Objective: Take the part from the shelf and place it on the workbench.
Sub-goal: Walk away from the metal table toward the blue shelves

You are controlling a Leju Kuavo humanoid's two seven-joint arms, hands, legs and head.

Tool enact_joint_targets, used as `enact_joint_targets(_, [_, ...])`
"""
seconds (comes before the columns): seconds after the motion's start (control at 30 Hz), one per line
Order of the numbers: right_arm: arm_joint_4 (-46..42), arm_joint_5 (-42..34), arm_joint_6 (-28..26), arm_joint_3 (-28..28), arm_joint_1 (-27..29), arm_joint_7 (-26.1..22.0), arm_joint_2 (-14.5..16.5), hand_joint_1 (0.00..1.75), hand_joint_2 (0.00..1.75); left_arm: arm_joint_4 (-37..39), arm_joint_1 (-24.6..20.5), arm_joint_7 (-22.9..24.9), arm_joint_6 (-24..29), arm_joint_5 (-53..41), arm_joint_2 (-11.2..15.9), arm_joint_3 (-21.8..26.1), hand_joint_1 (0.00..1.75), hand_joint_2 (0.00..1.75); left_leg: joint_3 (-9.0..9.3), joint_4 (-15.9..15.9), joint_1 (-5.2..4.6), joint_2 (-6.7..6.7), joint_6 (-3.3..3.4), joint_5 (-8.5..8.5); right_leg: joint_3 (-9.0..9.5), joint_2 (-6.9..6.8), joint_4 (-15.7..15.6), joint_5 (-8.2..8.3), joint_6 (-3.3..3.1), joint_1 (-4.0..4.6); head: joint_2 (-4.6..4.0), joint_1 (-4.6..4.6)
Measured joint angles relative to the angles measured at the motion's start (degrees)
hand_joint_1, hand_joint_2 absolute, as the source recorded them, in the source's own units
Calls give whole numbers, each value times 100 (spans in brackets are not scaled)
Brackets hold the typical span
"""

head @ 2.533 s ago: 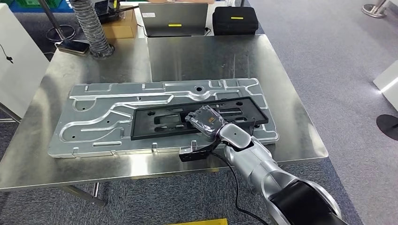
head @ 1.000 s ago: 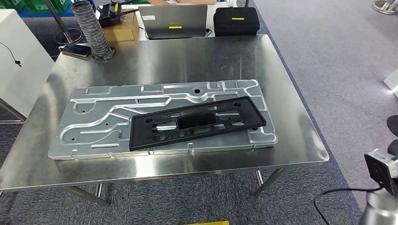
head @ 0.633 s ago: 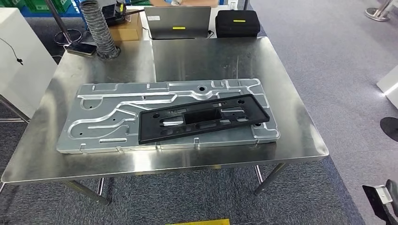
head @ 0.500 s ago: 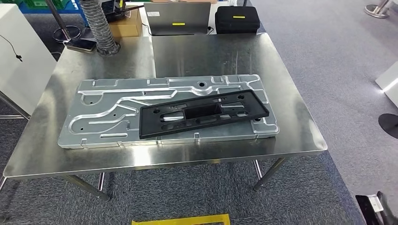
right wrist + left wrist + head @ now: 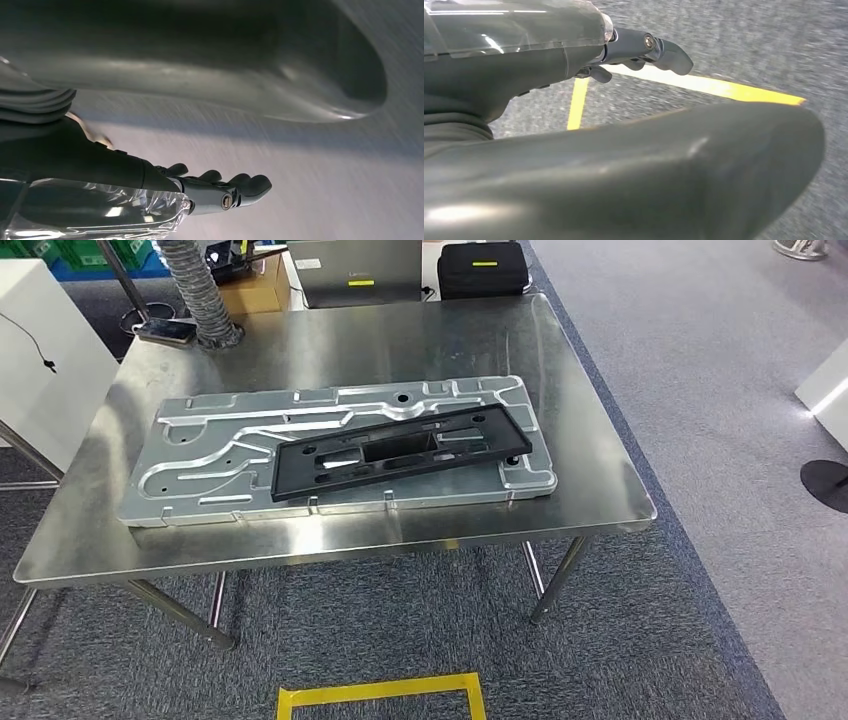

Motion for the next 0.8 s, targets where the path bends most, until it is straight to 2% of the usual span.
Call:
enact_joint_targets(0.03, [99, 71, 107, -3, 1, 139, 47, 0, 0, 0, 2, 21, 12, 2, -2, 1, 0, 0, 151, -46, -7, 0, 18, 131, -93, 0, 26, 52, -1, 19, -1, 1])
enact_joint_targets(0.07, [196, 156, 221, -4, 0, 270, 97, 0, 0, 0, 1, 42, 22, 12, -6, 1, 0, 0, 407, -297, -17, -2, 50, 287, -183, 1, 59, 100, 2, 34, 0, 0])
enact_joint_targets(0.1, [277, 235, 330, -4, -3, 381, 142, 0, 0, 0, -3, 56, 34, 30, -10, 2, 0, 0, 735, -702, -35, -3, 94, 365, -259, 2, 95, 141, 9, 46, -1, -1])
enact_joint_targets(0.13, [347, 305, 441, -4, -6, 482, 188, 0, 0, 0, -11, 66, 42, 52, -20, 3, 0, 0, 1050, -1156, -51, -1, 132, 358, -320, 3, 132, 178, 25, 59, -1, 0])
enact_joint_targets(0.17, [408, 361, 550, -3, -9, 565, 232, 0, 0, 0, -17, 72, 49, 78, -33, 5, 0, 0, 1275, -1506, -69, -1, 163, 319, -354, 1, 154, 220, 48, 65, -1, 0])
enact_joint_targets(0.2, [463, 393, 645, -3, -14, 636, 271, 0, 0, 0, -21, 78, 56, 97, -48, 9, 0, 0, 1396, -1724, -83, 0, 187, 262, -371, -1, 165, 263, 77, 64, -1, 0])
enact_joint_targets(0.23, [515, 419, 725, -1, -18, 693, 315, 0, 0, 0, -19, 83, 64, 107, -64, 13, 0, 0, 1414, -1810, -90, 2, 207, 262, -380, -1, 162, 310, 109, 62, 0, 1])
enact_joint_targets(0.27, [559, 443, 778, 1, -20, 739, 352, 0, 0, 2, -10, 88, 72, 112, -87, 17, 0, 0, 1378, -1816, -83, 8, 238, 317, -388, 4, 154, 350, 143, 53, -1, 0])
enact_joint_targets(0.3, [606, 475, 818, 6, -18, 772, 399, 0, 0, 5, -5, 91, 79, 107, -108, 20, 0, 0, 1338, -1836, -73, 20, 278, 375, -419, 11, 184, 310, 175, 44, 0, 0])
enact_joint_targets(0.33, [642, 504, 846, 15, -15, 790, 443, 0, 0, 8, 0, 92, 86, 97, -124, 22, 0, 0, 1278, -1855, -61, 33, 322, 449, -469, 20, 287, 161, 204, 36, 0, 0])
enact_joint_targets(0.37, [676, 528, 882, 27, -14, 796, 491, 0, 0, 10, 4, 93, 91, 82, -139, 25, 0, 0, 1199, -1870, -48, 46, 352, 528, -541, 26, 496, -99, 233, 21, 0, -1])
enact_joint_targets(0.43, [727, 538, 975, 52, -30, 760, 576, 0, 0, 11, 9, 87, 96, 27, -142, 26, 0, 0, 1016, -1864, -50, 56, 371, 668, -696, 26, 1173, -721, 287, -16, 1, -1])
enact_joint_targets(0.47, [751, 533, 1019, 63, -43, 729, 625, 0, 0, 11, 11, 80, 95, -9, -139, 22, 0, 0, 922, -1854, -50, 60, 358, 739, -734, 24, 1515, -884, 315, -38, 0, -1])
enact_joint_targets(0.5, [771, 528, 1050, 71, -55, 696, 670, 0, 0, 11, 10, 74, 90, -52, -134, 14, 0, 0, 824, -1840, -48, 64, 344, 809, -708, 22, 1735, -887, 337, -60, -1, -1])
enact_joint_targets(0.53, [791, 523, 1068, 77, -67, 662, 719, 0, 0, 11, 7, 70, 82, -92, -126, 2, 0, 0, 725, -1817, -44, 67, 324, 874, -600, 20, 1779, -757, 355, -82, -1, -1])
enact_joint_targets(0.57, [809, 518, 1079, 81, -79, 620, 772, 0, 0, 11, 3, 68, 69, -133, -115, -13, 0, 0, 624, -1787, -39, 69, 302, 933, -396, 18, 1628, -569, 366, -102, -1, -1])
enact_joint_targets(0.6, [821, 509, 1087, 82, -97, 569, 813, 0, 0, 11, -4, 68, 57, -171, -102, -27, 0, 0, 531, -1747, -33, 69, 274, 984, -98, 17, 1282, -426, 367, -117, 0, -1])
enact_joint_targets(0.63, [832, 500, 1095, 85, -122, 511, 855, 0, 0, 11, -12, 68, 49, -202, -84, -40, 0, 0, 451, -1703, -32, 67, 242, 1026, 237, 17, 826, -408, 358, -114, 1, -1])
enact_joint_targets(0.67, [841, 491, 1103, 87, -151, 452, 889, 0, 0, 11, -21, 69, 43, -227, -67, -53, 0, 0, 394, -1666, -32, 67, 205, 1066, 522, 19, 399, -471, 332, -104, 0, -1])
enact_joint_targets(0.7, [849, 486, 1118, 92, -175, 404, 921, 0, 0, 11, -32, 69, 41, -244, -45, -67, 0, 0, 361, -1644, -31, 69, 166, 1111, 709, 20, 89, -562, 297, -86, 0, 0])
enact_joint_targets(0.73, [858, 488, 1135, 99, -192, 377, 953, 0, 0, 11, -40, 68, 40, -255, -26, -81, 0, 0, 343, -1643, -27, 71, 124, 1162, 780, 20, -66, -629, 252, -60, -1, 0])
enact_joint_targets(0.8, [882, 507, 1173, 116, -199, 411, 1016, 0, 0, 10, -45, 66, 45, -274, 24, -109, 0, 0, 320, -1647, -5, 66, 42, 1224, 718, 3, -90, -559, 144, -45, 0, -1])
